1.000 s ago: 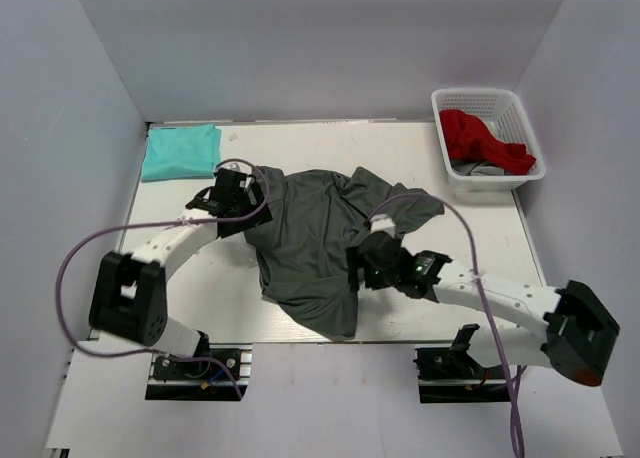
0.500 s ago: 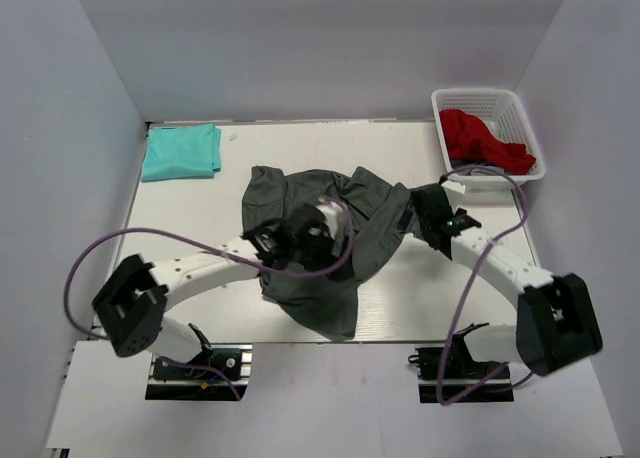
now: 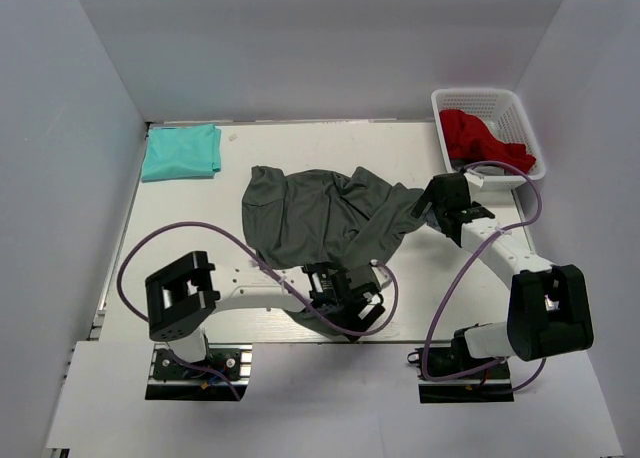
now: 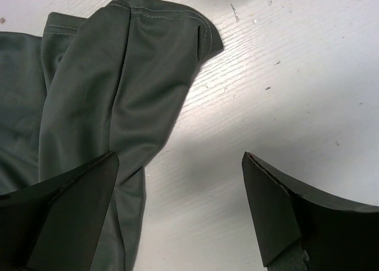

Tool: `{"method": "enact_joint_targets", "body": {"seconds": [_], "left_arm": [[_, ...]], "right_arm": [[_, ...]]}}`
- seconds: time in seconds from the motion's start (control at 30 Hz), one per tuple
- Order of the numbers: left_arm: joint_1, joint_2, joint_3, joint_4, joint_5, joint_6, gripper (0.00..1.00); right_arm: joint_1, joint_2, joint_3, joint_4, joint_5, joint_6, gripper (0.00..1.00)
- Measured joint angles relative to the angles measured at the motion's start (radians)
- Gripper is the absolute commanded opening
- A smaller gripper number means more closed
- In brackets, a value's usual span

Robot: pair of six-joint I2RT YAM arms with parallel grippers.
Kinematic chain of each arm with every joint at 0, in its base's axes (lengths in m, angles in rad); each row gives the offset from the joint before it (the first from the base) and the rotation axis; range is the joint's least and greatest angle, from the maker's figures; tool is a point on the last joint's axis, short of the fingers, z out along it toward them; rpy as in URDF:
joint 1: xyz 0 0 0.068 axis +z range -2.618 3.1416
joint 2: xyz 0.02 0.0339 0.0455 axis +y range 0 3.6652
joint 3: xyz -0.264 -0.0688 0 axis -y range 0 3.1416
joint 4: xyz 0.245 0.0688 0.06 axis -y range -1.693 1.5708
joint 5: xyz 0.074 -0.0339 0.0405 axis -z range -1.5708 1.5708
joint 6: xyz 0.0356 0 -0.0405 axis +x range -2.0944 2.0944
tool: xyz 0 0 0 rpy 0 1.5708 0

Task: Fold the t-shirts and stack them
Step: Flatten out the tshirt

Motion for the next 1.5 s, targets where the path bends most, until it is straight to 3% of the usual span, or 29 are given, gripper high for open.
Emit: {"method": "enact_joint_targets", "body": {"seconds": [0.13, 0.27, 0.3, 0.33, 0.37, 0.57, 0.9, 1.27, 1.37, 1.5], "left_arm": [[-0.011, 0.059, 0.005, -0.035, -0.037, 0.004, 0.85], [-0.013, 0.087, 0.012, -0.043, -0.067, 0.006, 0.49], [-0.013, 0.090, 0.013, -0.041, -0.075, 0.006, 0.21], [-0.013, 0.092, 0.014, -0.040, -0.085, 0.000, 0.04], [-0.013, 0.093, 0.015, -0.039, -0.101, -0.004, 0.00], [-0.007, 0.056, -0.002, -0.035, -0.211, -0.079, 0.00], [0.023, -0.267, -0.061, -0.009, -0.421, -0.151, 0.00], [0.023, -0.261, -0.100, -0.018, -0.430, -0.172, 0.00], [0.023, -0.269, -0.104, -0.018, -0.430, -0.173, 0.00], [0.023, -0.298, -0.126, -0.016, -0.434, -0.172, 0.00]], "right_arm": [[-0.016, 0.000, -0.001, 0.010, -0.033, -0.014, 0.90], [-0.030, 0.009, -0.001, 0.022, -0.058, -0.018, 0.90], [-0.034, 0.015, -0.001, 0.026, -0.063, -0.018, 0.90], [-0.038, 0.024, -0.001, 0.029, -0.069, -0.018, 0.90], [-0.040, 0.034, -0.001, 0.029, -0.073, -0.018, 0.90], [-0.055, 0.129, 0.023, 0.026, -0.084, -0.019, 0.89], [-0.080, 0.262, 0.142, 0.034, -0.085, -0.005, 0.81], [-0.093, 0.376, 0.195, 0.033, -0.084, 0.033, 0.81], [-0.098, 0.391, 0.204, 0.045, -0.077, 0.029, 0.60], [-0.101, 0.424, 0.230, 0.076, -0.073, 0.024, 0.58]]}}
